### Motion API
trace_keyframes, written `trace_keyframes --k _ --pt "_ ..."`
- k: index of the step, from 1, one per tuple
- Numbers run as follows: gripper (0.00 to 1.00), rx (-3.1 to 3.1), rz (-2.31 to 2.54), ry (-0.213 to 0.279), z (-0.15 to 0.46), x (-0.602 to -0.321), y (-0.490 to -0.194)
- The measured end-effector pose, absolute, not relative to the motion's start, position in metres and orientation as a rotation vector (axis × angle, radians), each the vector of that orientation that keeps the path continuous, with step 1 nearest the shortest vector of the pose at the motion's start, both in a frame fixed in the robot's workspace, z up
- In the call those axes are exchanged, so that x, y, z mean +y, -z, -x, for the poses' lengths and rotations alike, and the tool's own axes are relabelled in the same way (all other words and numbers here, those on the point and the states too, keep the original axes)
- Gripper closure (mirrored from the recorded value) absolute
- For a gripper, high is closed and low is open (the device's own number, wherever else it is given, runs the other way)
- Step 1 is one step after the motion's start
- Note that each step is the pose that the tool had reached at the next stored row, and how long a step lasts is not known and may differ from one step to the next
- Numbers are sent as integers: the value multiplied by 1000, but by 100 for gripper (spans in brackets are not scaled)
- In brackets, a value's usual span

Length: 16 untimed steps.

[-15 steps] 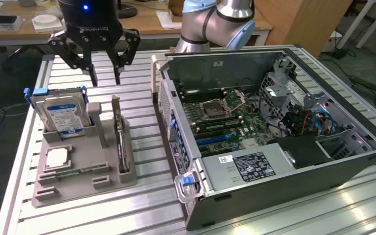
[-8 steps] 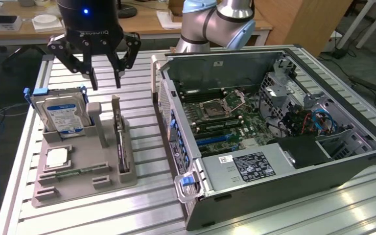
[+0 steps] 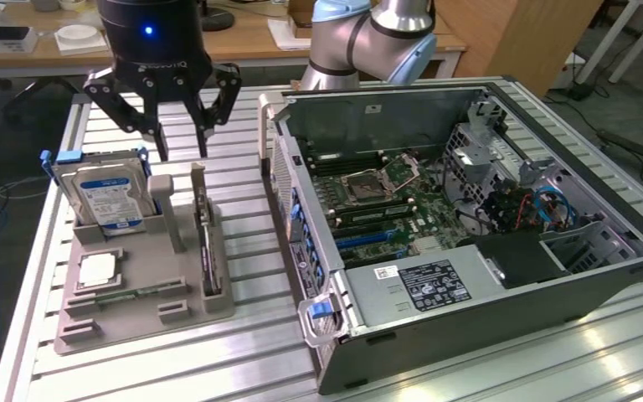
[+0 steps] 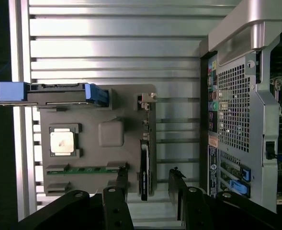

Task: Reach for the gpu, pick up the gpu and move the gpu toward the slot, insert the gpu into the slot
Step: 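Pick up the gpu and move the gpu toward the slot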

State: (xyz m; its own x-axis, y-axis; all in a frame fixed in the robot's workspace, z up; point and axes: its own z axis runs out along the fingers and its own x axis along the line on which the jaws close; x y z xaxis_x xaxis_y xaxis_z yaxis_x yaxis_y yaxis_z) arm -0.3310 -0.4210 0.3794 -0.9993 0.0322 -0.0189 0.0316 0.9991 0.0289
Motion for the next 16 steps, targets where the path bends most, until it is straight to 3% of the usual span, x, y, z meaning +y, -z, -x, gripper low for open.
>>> trace_keyframes --k 16 --pt "53 3121 -50 -45 331 -422 -371"
